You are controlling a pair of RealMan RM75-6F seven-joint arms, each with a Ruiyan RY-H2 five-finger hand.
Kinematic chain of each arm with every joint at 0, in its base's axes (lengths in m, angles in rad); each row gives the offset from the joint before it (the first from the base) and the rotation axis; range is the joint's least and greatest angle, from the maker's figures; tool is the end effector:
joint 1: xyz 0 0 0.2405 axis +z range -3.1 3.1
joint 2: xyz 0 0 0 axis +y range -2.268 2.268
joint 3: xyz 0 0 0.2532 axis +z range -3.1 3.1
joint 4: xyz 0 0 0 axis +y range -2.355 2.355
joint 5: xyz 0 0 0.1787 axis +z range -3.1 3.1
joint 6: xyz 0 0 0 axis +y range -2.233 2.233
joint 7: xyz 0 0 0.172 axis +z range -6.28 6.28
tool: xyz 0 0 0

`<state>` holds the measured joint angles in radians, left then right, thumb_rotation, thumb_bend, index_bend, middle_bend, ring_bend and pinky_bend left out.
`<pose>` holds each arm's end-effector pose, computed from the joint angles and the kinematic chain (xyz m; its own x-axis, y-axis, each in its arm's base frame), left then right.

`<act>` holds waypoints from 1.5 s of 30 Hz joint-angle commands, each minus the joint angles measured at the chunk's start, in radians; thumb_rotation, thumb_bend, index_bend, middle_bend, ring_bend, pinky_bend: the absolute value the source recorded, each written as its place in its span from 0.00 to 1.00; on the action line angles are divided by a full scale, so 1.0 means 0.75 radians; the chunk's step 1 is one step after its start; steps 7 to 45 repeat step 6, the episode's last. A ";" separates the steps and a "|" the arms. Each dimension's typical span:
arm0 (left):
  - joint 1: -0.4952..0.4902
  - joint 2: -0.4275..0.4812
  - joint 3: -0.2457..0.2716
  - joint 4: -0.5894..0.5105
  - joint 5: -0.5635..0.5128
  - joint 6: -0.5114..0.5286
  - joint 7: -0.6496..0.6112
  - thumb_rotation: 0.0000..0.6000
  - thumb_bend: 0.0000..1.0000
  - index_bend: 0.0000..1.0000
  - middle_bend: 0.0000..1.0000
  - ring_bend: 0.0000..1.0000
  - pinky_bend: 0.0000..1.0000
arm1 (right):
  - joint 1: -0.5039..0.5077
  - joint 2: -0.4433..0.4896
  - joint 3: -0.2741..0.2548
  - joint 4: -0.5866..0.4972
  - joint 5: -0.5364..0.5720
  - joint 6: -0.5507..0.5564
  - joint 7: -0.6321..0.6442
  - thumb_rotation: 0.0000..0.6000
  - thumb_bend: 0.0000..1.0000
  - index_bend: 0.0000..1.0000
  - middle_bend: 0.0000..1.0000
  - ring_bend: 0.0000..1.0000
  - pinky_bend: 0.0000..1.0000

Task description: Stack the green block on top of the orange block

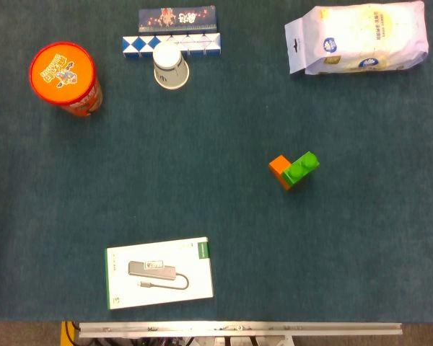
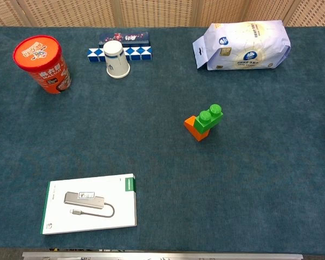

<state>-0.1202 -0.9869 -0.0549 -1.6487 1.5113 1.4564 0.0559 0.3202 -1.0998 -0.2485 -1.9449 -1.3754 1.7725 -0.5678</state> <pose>-0.2870 0.2172 0.2196 0.5300 -0.0011 0.8480 0.8469 -0.0502 -0.5294 -0.2348 -0.2088 0.1828 0.6555 0.0277 0.7547 -0.7543 -0.0258 0.6561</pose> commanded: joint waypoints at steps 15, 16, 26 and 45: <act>-0.010 -0.008 0.006 -0.008 -0.026 -0.034 0.033 1.00 0.53 0.55 0.60 0.44 0.59 | -0.099 0.012 0.092 0.076 0.012 -0.039 0.144 1.00 0.20 0.26 0.17 0.00 0.06; -0.010 -0.008 0.006 -0.008 -0.026 -0.034 0.033 1.00 0.53 0.55 0.60 0.44 0.59 | -0.099 0.012 0.092 0.076 0.012 -0.039 0.144 1.00 0.20 0.26 0.17 0.00 0.06; -0.010 -0.008 0.006 -0.008 -0.026 -0.034 0.033 1.00 0.53 0.55 0.60 0.44 0.59 | -0.099 0.012 0.092 0.076 0.012 -0.039 0.144 1.00 0.20 0.26 0.17 0.00 0.06; -0.010 -0.008 0.006 -0.008 -0.026 -0.034 0.033 1.00 0.53 0.55 0.60 0.44 0.59 | -0.099 0.012 0.092 0.076 0.012 -0.039 0.144 1.00 0.20 0.26 0.17 0.00 0.06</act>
